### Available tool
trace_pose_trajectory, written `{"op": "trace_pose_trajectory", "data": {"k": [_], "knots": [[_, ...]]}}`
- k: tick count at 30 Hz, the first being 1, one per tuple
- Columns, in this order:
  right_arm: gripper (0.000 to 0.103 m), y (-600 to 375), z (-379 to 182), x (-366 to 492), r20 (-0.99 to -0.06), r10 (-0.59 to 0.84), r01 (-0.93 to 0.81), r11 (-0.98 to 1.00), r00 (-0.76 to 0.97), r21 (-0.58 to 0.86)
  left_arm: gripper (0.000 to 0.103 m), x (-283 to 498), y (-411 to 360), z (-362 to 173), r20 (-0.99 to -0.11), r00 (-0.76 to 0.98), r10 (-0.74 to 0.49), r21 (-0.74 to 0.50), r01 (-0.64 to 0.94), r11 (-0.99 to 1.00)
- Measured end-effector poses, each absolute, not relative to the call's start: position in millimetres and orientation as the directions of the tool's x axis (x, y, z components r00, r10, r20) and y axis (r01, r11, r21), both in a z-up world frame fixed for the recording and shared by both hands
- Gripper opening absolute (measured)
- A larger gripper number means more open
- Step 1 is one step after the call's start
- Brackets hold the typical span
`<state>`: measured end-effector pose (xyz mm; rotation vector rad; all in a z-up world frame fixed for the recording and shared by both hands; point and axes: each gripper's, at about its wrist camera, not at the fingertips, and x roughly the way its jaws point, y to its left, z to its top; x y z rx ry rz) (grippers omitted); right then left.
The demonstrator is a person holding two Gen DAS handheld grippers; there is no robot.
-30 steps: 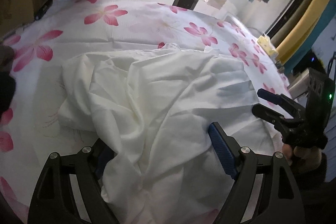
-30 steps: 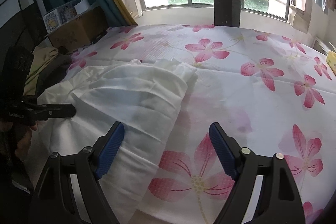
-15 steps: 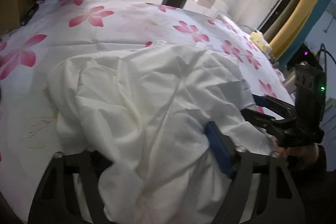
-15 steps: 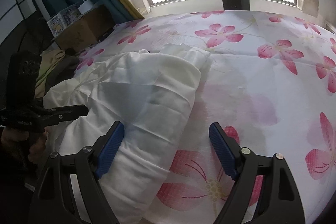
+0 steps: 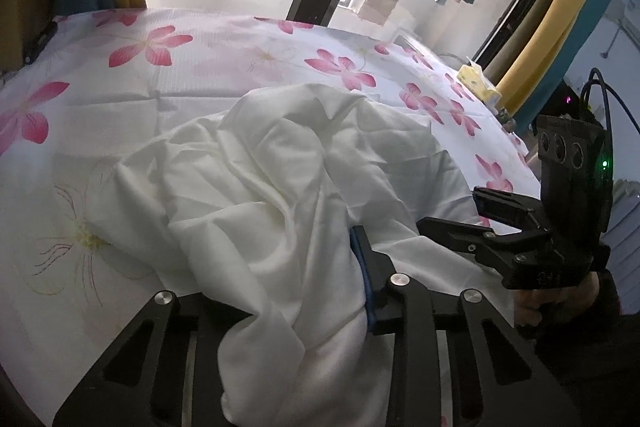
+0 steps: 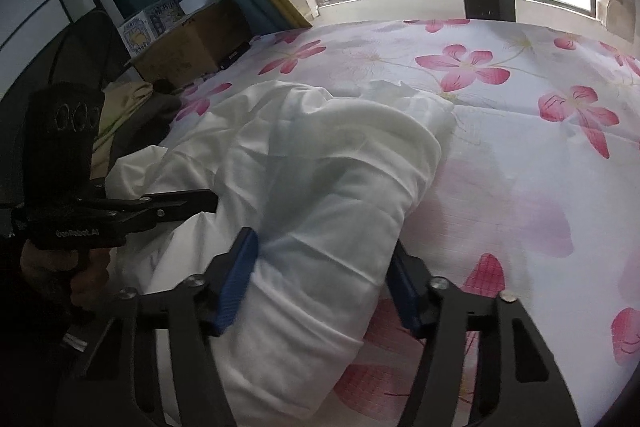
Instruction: Fold large clothes
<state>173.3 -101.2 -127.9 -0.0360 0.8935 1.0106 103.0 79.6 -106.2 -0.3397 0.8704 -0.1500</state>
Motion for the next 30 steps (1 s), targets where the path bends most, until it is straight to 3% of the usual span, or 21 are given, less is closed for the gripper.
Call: {"op": "trace_pose_trajectory", "data": {"k": [9,30], "knots": [[0.031,-104.9,-114.7,162.3,-0.641,0.721,-0.772,0.555,0.262,0.309,0.025,97.9,75.5,-97.5,-0.694,0.665,-0.278,-0.366,0.007,0.931],[0.024,-129.8,-74.8,127.4,-0.583,0.723,-0.784,0.58,0.37,0.222,0.021,73.0,45.6,-68.8,-0.634,0.712,-0.301,-0.34,0.093,0.936]]}}
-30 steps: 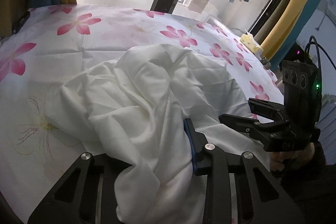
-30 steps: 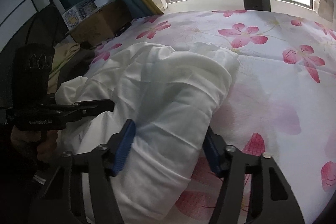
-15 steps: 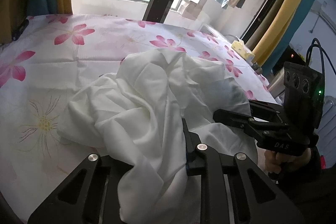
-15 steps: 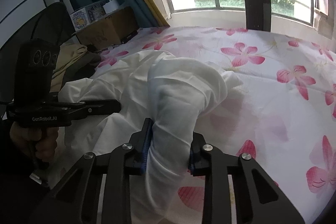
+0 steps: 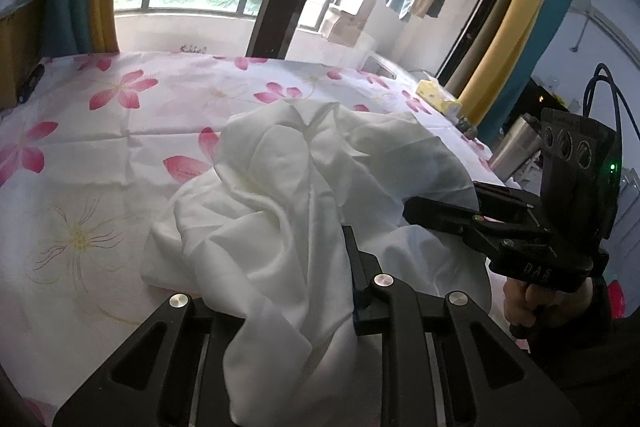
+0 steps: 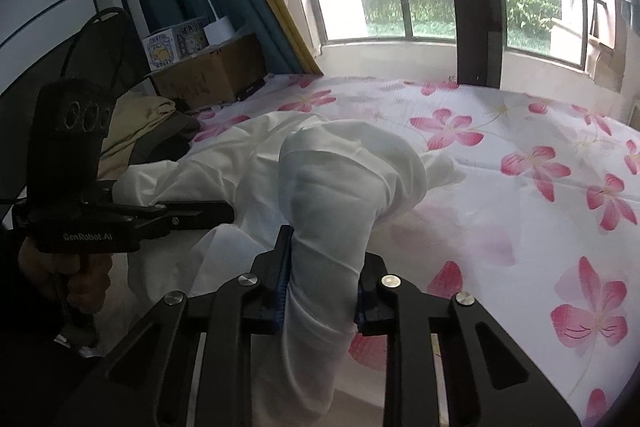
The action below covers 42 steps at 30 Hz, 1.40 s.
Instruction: Fold large clothes
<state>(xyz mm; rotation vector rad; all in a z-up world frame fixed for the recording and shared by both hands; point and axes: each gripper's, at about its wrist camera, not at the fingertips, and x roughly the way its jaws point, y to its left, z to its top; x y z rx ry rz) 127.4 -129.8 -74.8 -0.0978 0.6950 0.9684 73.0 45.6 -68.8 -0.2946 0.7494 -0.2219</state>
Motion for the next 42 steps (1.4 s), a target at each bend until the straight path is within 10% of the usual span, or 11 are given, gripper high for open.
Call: {"op": "trace_pose_trajectory", "data": {"k": [21,42], "knots": [[0.02,-78.5,-2.6,95.7,-0.472,0.794,-0.875,0.476,0.383,0.089,0.021,23.0,103.5,-17.9,-0.506,0.839,-0.201,-0.311,0.039,0.95],[0.02,42.2,-5.3,98.0,-0.469,0.844,-0.927,0.354,0.261,0.121,0.021,8.4,217.8,-12.7,-0.562,0.826,-0.051,-0.218,-0.088,0.972]]}}
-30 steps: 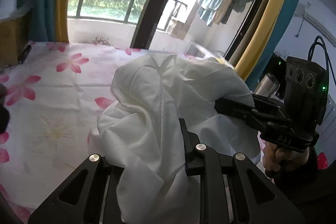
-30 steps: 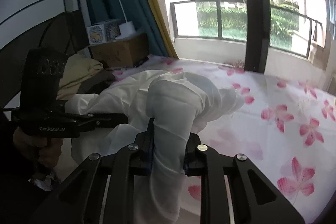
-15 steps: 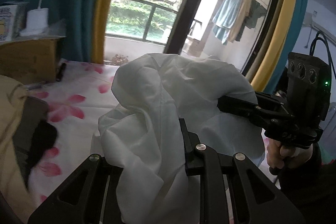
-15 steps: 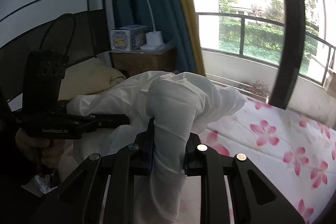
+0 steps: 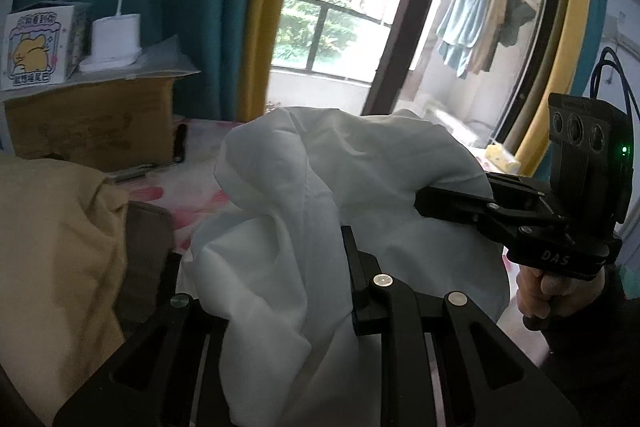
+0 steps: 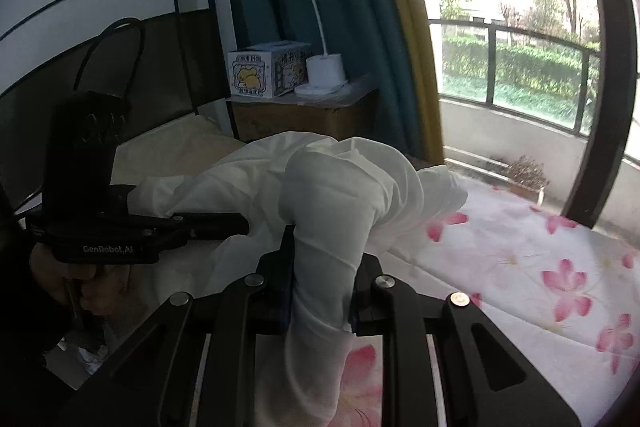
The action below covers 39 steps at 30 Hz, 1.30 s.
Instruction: Fold large clothes
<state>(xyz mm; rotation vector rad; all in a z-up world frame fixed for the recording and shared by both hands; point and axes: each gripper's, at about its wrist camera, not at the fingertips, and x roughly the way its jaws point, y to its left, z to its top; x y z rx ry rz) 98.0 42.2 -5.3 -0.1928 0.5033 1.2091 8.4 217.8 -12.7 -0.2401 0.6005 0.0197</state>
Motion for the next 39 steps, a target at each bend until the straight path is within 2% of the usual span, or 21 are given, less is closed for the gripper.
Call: {"op": "trace_pose_trajectory", "data": {"k": [5,10,14,20,23,25,27,31,34,39], "knots": [[0.02,63.9,-17.8,107.5,-0.491,0.841,-0.923,0.346,0.226,0.167,0.021,18.0,234.6,-27.3,-0.613,0.79,-0.009,-0.181,-0.129,0.975],[0.02,79.8,-45.5,121.0,-0.555,0.807,-0.905,0.371,0.203,0.208,0.025,29.8,247.3,-55.1,-0.67,0.743,-0.013,-0.214,-0.176,0.961],[0.023,82.7,-63.6,137.3,-0.593,0.78,-0.873,0.415,0.197,0.256,0.038,40.0,255.4,-71.4,-0.713,0.701,-0.01,-0.23,-0.219,0.948],[0.036,78.4,-82.1,152.6,-0.638,0.743,-0.827,0.479,0.203,0.294,0.049,40.9,260.6,-81.1,-0.732,0.681,-0.035,-0.262,-0.233,0.937],[0.048,75.8,-84.9,154.6,-0.649,0.729,-0.821,0.497,0.218,0.282,0.052,34.5,260.2,-78.6,-0.739,0.673,-0.029,-0.263,-0.249,0.932],[0.062,73.2,-83.9,154.4,-0.658,0.716,-0.815,0.514,0.234,0.269,0.054,28.4,252.4,-70.7,-0.752,0.658,0.031,-0.193,-0.264,0.945],[0.066,73.5,-83.4,155.8,-0.668,0.706,-0.809,0.522,0.233,0.27,0.055,19.6,239.5,-56.9,-0.746,0.656,0.117,-0.085,-0.269,0.959],[0.067,67.3,-78.4,155.5,-0.672,0.697,-0.798,0.541,0.249,0.266,0.055,6.3,227.0,-35.6,-0.714,0.656,0.245,0.056,-0.296,0.954],[0.067,57.9,-74.0,157.3,-0.67,0.692,-0.785,0.56,0.269,0.264,0.055,0.6,227.5,-23.9,-0.686,0.671,0.281,0.068,-0.326,0.943],[0.067,44.6,-72.3,162.6,-0.669,0.685,-0.767,0.583,0.288,0.267,0.055,13.1,225.5,-25.1,-0.699,0.678,0.227,0.023,-0.296,0.955]]}}
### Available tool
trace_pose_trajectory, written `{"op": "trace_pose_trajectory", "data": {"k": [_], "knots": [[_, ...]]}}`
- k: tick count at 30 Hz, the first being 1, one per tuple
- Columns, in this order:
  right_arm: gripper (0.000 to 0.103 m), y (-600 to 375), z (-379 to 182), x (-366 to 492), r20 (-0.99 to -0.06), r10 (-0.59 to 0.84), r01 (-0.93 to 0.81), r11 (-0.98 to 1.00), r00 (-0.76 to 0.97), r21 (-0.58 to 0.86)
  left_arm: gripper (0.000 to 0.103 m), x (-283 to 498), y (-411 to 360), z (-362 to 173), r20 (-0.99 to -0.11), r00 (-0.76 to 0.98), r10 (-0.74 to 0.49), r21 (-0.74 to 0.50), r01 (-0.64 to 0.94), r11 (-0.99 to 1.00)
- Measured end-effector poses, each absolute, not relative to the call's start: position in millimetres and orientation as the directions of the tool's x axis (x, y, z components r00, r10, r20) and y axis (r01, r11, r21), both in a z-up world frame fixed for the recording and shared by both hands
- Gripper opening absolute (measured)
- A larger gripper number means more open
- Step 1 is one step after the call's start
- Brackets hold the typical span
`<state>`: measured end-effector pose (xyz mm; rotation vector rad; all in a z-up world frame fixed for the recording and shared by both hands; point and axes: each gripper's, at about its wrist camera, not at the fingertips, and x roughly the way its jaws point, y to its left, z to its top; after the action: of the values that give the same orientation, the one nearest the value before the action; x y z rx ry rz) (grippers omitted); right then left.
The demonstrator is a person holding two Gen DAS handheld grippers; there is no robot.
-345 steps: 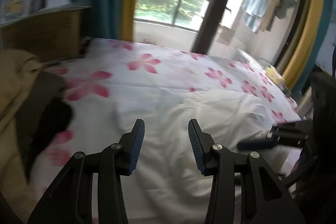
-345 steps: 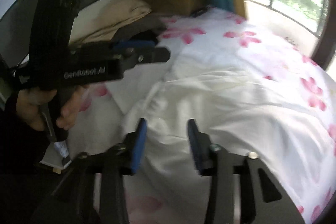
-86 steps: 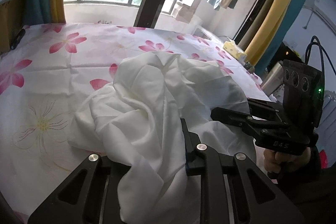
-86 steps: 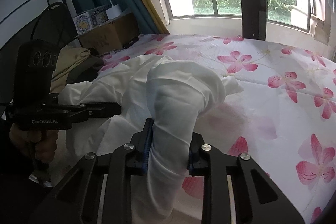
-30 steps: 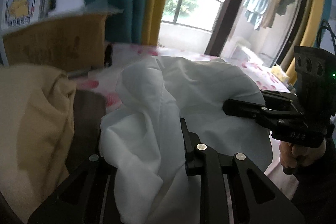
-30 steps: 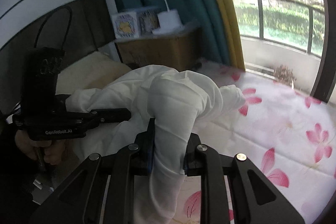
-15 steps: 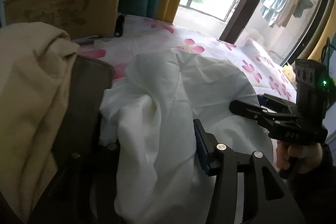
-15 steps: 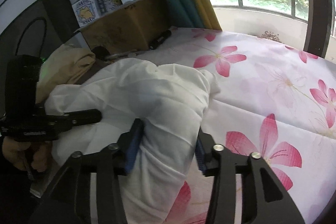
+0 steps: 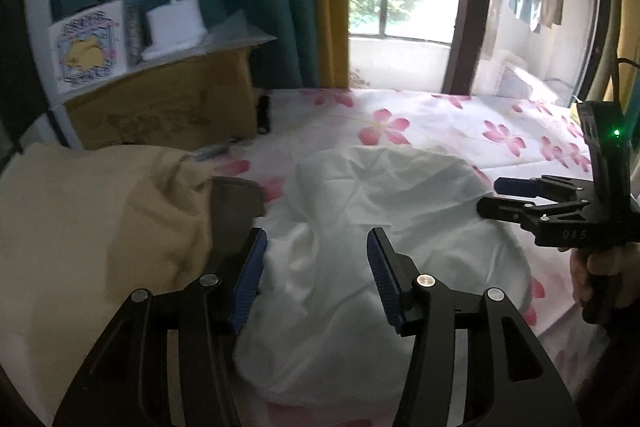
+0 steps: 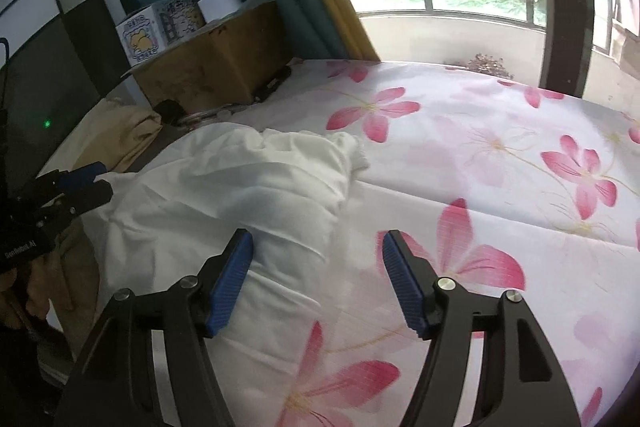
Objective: Fold large clothes
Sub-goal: 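Lower the white fabric onto the bundle and open both grippers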
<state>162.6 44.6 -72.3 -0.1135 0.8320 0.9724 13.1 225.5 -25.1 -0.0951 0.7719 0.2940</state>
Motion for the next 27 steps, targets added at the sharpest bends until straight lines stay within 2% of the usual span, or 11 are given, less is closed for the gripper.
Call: {"op": "trace_pose_trajectory", "data": {"k": [5,7,13,27], "knots": [[0.07,38.9,-80.7,168.5,-0.684,0.683,-0.758,0.581,0.255,0.297,0.055,35.2,224.3,-54.6,-0.764,0.615,0.193,0.015,-0.283,0.959],[0.075,37.7,-82.9,169.7,-0.684,0.683,-0.755,0.584,0.258,0.298,0.055,37.1,229.0,-62.1,-0.77,0.616,0.166,-0.02,-0.283,0.959],[0.076,32.6,-82.5,170.8,-0.683,0.684,-0.752,0.585,0.256,0.304,0.058,33.1,241.5,-67.6,-0.776,0.62,0.113,-0.102,-0.301,0.948],[0.076,19.1,-79.5,147.0,-0.694,0.673,-0.778,0.569,0.254,0.266,0.058,10.8,225.2,-63.1,-0.773,0.611,0.172,-0.073,-0.355,0.932]]}}
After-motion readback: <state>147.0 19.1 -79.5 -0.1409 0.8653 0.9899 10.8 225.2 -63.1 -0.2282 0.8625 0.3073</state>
